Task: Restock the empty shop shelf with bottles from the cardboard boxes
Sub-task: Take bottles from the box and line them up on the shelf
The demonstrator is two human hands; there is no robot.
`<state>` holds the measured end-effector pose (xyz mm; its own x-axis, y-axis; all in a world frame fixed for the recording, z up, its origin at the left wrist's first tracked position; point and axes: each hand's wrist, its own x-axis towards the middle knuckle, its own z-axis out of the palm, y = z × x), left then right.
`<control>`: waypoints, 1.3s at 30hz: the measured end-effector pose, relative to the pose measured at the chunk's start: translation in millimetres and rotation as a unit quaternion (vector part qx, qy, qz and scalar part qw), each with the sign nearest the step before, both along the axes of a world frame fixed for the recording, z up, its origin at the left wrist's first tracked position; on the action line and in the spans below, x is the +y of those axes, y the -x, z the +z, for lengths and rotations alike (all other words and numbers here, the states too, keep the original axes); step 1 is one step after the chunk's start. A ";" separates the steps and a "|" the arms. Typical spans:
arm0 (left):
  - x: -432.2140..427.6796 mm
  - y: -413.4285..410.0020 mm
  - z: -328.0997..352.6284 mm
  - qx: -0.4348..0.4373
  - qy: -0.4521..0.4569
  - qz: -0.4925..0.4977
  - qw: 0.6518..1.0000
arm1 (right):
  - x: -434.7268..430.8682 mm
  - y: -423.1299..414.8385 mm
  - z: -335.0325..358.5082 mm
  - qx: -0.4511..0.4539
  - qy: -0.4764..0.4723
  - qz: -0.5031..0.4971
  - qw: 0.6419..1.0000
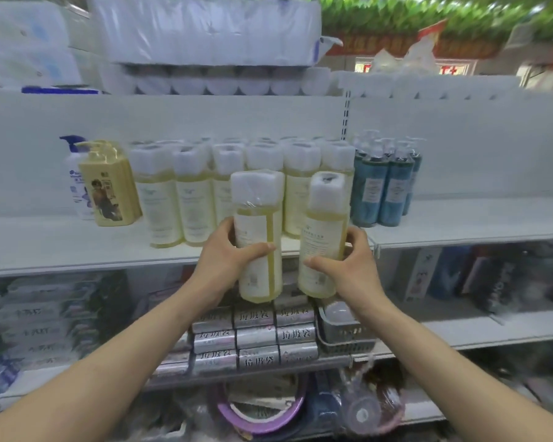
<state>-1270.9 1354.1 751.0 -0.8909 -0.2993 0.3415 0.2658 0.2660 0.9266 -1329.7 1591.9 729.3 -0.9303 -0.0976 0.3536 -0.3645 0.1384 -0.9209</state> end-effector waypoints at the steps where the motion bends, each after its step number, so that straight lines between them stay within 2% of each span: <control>1: 2.0 3.7 0.4 0.002 0.001 -0.005 1.000 | 3.2 3.4 3.7 0.012 0.003 -0.025 1.000; 8: 16.3 28.2 4.2 0.010 0.012 -0.011 1.000 | 22.1 55.4 29.3 0.053 -0.005 -0.134 0.990; 17: 28.1 41.9 0.9 0.015 0.003 0.011 1.000 | 15.4 104.8 22.7 0.100 -0.084 -0.188 0.973; 20: 29.4 43.9 -2.4 0.018 -0.009 0.016 1.000 | 3.4 112.1 19.3 0.104 -0.077 -0.209 0.969; 25: 29.3 45.0 -11.2 0.022 -0.016 0.031 0.999 | -6.5 112.6 12.5 0.103 -0.033 -0.170 0.979; 31: 27.2 46.2 -14.9 0.032 -0.025 0.026 0.999 | 21.6 107.6 18.9 0.011 0.037 -0.008 0.999; 34: 27.1 47.6 -13.3 0.034 -0.026 0.020 0.999 | 37.7 104.2 16.2 -0.005 -0.005 0.051 0.999; 39: 30.2 49.1 -8.3 0.038 -0.023 0.007 0.999 | 41.1 105.6 9.0 0.014 -0.044 0.018 0.999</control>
